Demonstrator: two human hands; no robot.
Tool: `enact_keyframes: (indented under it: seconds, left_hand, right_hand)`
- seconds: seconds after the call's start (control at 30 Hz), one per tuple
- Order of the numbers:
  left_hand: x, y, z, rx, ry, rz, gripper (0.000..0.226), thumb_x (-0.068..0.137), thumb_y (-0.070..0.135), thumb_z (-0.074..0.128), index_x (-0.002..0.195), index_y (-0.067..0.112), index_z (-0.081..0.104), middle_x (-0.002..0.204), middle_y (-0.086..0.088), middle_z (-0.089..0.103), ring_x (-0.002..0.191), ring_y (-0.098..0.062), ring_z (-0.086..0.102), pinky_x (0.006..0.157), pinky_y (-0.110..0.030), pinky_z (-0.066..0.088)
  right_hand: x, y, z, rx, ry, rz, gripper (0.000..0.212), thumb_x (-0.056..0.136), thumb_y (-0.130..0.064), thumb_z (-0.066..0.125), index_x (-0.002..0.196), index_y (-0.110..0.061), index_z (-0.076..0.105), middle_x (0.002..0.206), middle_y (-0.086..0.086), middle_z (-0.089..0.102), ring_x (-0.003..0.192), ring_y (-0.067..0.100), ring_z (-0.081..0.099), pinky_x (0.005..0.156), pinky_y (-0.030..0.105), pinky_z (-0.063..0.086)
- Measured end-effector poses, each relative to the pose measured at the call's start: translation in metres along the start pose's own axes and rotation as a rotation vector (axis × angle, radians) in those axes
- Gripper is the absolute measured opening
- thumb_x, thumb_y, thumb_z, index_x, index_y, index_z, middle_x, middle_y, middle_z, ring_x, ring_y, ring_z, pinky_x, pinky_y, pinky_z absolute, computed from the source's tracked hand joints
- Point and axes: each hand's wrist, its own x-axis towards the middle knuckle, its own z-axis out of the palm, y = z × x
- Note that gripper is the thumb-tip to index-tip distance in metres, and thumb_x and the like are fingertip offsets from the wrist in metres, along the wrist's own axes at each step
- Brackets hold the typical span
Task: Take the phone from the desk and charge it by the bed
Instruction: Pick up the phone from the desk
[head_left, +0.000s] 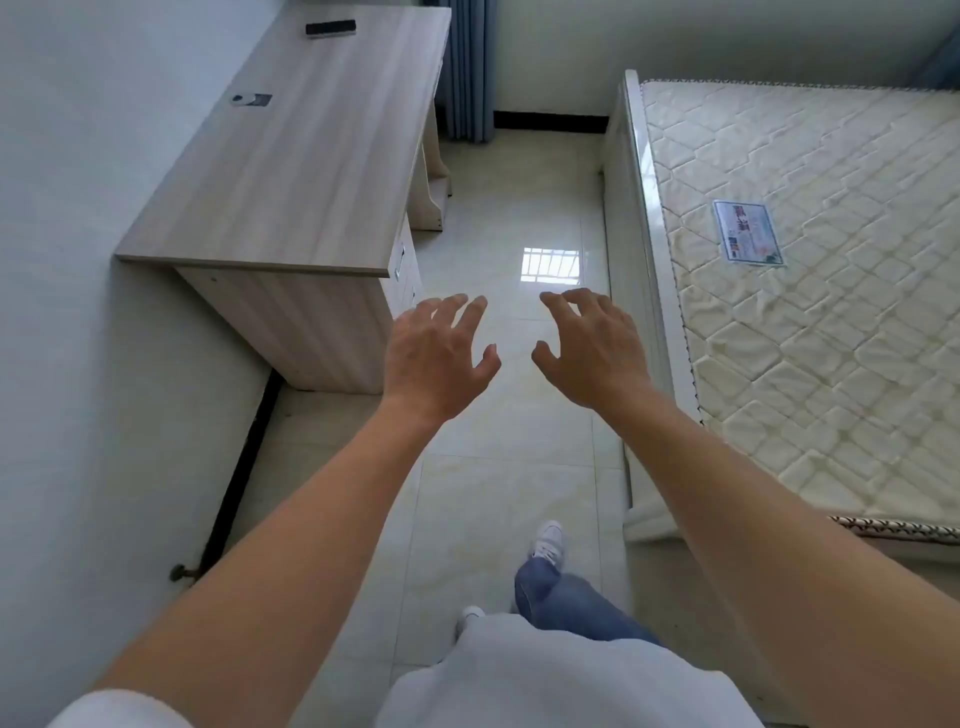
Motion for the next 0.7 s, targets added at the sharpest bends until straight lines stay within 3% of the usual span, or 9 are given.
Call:
enact_keyframes:
  seconds: [0.27,0.7]
  left_hand:
    - [0.063,0.005,0.021,-0.004,0.000,0.009,0.059,0.089,0.051,0.044,0.141,0.022,0.050,0.139,-0.006,0.059,0.126,-0.029,0.054,0.100,-0.049,0.046]
    - [0.255,0.051,0.055,0.005,-0.038,-0.025,0.059,0.091,0.051,0.047,0.143,0.022,0.048,0.141,-0.007,0.058,0.127,-0.029,0.054,0.101,-0.049,0.046]
  right_hand:
    - [0.051,0.033,0.008,0.010,0.000,0.006,0.060,0.090,-0.040,0.056,0.144,-0.019,0.042,0.145,0.012,0.051,0.132,0.033,0.047,0.108,0.047,0.038]
    - [0.218,0.144,-0.014,0.048,0.017,0.021,0.059,0.090,-0.040,0.056,0.143,-0.019,0.043,0.144,0.011,0.052,0.131,0.031,0.048,0.109,0.045,0.038]
